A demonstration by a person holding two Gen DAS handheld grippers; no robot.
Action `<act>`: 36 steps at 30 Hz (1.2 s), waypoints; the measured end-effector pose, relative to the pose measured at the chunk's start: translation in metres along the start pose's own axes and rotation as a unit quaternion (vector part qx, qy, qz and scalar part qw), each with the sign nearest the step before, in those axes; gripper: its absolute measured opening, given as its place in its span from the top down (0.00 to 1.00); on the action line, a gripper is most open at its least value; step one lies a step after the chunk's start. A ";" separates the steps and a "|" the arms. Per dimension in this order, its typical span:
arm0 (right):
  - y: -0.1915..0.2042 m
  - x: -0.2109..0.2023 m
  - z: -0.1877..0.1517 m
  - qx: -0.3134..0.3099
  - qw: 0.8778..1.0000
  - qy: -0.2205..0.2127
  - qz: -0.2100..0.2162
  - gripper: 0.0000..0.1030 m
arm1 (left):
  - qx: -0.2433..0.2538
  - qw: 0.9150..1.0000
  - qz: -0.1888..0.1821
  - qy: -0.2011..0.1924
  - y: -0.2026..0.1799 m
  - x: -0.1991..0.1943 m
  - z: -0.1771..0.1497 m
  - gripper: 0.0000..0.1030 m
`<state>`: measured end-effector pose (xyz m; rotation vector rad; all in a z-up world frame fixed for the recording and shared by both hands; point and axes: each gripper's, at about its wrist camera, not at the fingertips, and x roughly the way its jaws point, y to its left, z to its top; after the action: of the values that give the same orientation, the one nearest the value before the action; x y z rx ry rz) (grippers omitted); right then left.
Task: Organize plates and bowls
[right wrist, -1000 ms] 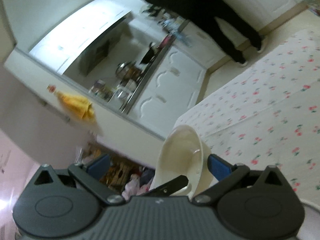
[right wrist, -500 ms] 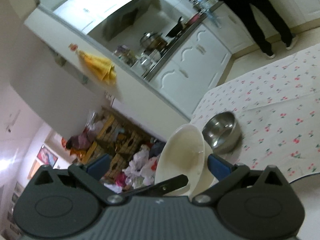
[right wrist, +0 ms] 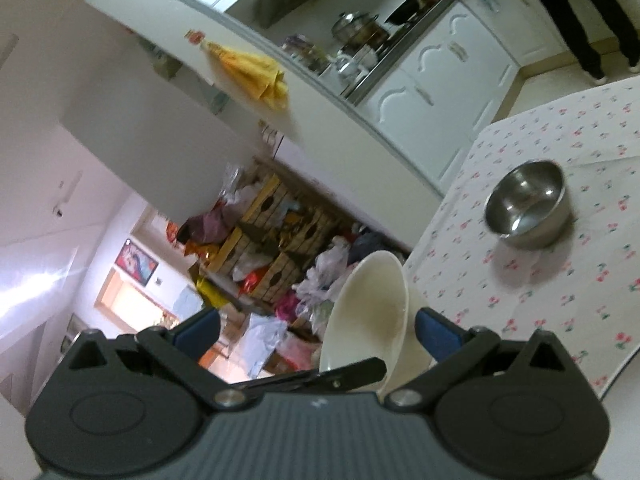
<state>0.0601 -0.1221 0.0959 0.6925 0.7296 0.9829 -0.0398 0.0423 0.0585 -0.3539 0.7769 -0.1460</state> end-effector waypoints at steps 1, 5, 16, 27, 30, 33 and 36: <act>0.001 0.003 -0.002 -0.001 1.000 0.006 0.002 0.00 | -0.003 1.000 0.003 0.003 0.001 0.000 -0.002 0.82; 0.003 0.013 -0.007 0.002 1.000 0.028 0.006 0.00 | -0.014 1.000 0.012 0.005 0.009 -0.007 -0.005 0.82; 0.014 0.044 -0.029 -0.004 0.996 0.084 0.004 0.00 | -0.036 0.998 0.049 0.032 0.022 -0.013 -0.018 0.78; 0.010 0.054 -0.034 0.008 0.994 0.105 0.001 0.00 | -0.031 0.997 0.056 0.043 0.025 -0.013 -0.025 0.63; 0.008 0.054 -0.035 0.011 0.994 0.107 0.000 0.00 | -0.028 0.997 0.060 0.043 0.026 -0.012 -0.025 0.55; 0.006 0.056 -0.034 0.014 0.994 0.109 -0.004 0.00 | -0.020 0.997 0.067 0.038 0.024 -0.014 -0.026 0.42; 0.005 0.056 -0.035 0.016 0.994 0.109 -0.009 0.00 | -0.011 0.997 0.069 0.033 0.021 -0.015 -0.027 0.39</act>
<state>0.0504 -0.0637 0.0670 0.6113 0.9436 1.0433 -0.0698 0.0590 0.0430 -0.3164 0.8672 -0.0189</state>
